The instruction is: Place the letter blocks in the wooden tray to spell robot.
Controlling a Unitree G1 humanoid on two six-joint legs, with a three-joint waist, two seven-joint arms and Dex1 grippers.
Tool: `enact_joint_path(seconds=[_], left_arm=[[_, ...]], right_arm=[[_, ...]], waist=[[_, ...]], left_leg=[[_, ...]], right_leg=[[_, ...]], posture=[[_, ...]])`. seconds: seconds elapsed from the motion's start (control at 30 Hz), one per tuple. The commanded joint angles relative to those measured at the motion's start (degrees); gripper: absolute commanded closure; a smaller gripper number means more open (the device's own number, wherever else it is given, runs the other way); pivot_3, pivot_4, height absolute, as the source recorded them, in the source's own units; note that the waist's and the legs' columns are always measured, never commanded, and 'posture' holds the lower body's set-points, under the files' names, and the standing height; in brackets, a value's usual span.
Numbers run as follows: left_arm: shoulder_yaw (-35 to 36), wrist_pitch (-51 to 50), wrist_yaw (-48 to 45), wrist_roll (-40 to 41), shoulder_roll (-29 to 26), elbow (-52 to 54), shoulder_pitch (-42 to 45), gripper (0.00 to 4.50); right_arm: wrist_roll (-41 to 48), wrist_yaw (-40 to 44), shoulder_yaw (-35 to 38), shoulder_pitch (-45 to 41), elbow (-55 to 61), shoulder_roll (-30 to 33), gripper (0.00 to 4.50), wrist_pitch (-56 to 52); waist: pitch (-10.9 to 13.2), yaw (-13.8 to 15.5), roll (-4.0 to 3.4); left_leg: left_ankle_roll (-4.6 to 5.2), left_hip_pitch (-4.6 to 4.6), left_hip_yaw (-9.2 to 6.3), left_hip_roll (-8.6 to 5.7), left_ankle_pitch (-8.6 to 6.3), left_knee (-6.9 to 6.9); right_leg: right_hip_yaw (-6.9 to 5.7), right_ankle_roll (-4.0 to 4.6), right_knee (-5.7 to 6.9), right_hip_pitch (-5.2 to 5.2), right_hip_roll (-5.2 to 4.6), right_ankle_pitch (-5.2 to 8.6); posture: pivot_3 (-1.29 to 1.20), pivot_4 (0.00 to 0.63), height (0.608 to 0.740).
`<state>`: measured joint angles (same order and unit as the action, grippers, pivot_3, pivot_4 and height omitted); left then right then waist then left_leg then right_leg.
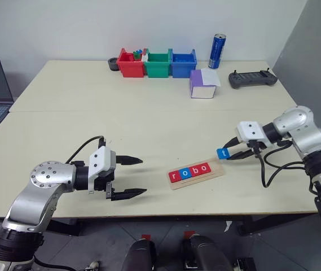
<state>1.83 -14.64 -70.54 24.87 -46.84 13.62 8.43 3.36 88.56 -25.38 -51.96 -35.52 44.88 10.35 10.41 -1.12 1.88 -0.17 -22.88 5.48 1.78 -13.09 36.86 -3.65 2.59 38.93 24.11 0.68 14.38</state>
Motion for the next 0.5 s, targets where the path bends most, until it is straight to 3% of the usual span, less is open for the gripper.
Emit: enact_joint_path(seconds=[0.03, 0.5], left_arm=[[1.14, 0.74, 0.41, 0.6, -0.11, 1.25, -0.61, 0.0], [1.97, 1.42, 1.62, 0.9, -0.08, 2.41, -2.77, 0.0]], right_arm=[[-1.36, 3.94, -0.91, -0.36, 0.16, 0.77, 3.04, 0.8], [0.31, 3.94, -3.73, -1.15, 0.27, 0.8, 3.04, 0.11]], waist=[[0.0, 0.05, 0.0], [0.0, 0.07, 0.0]], left_leg=[[0.0, 0.0, 0.0, 0.0, 0.0, 0.0], [0.0, 0.0, 0.0, 0.01, 0.0, 0.0]], right_leg=[[0.0, 0.0, 0.0, 0.0, 0.0, 0.0], [-0.01, 0.0, 0.0, 0.02, 0.01, 0.0]], posture=[[0.0, 0.15, 0.74], [0.0, 0.15, 0.74]])
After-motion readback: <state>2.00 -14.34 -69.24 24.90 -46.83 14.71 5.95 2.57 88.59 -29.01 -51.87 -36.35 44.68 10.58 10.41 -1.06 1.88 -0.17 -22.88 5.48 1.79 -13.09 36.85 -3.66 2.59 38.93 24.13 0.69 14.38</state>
